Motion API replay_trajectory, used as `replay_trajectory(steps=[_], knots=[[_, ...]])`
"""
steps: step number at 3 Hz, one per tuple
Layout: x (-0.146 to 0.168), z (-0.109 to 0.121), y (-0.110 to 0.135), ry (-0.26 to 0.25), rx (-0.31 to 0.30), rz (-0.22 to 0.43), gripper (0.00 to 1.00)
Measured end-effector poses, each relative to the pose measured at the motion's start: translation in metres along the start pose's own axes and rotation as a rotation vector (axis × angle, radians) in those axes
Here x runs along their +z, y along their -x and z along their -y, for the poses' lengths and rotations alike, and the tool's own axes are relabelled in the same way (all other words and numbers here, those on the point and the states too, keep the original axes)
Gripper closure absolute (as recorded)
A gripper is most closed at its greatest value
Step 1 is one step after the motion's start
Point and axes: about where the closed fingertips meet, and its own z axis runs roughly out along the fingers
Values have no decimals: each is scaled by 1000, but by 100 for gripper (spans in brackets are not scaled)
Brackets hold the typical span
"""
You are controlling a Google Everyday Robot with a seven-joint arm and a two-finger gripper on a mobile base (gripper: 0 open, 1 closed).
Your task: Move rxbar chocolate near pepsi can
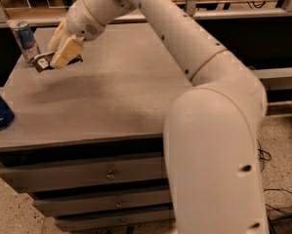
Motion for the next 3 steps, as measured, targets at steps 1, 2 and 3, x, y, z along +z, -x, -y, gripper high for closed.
replay_trajectory(steps=[1,2,3], knots=[[49,3,31,92,-32,-42,100],[68,-12,42,133,-42,-131,100],[83,-34,36,180,-23,-182,100]])
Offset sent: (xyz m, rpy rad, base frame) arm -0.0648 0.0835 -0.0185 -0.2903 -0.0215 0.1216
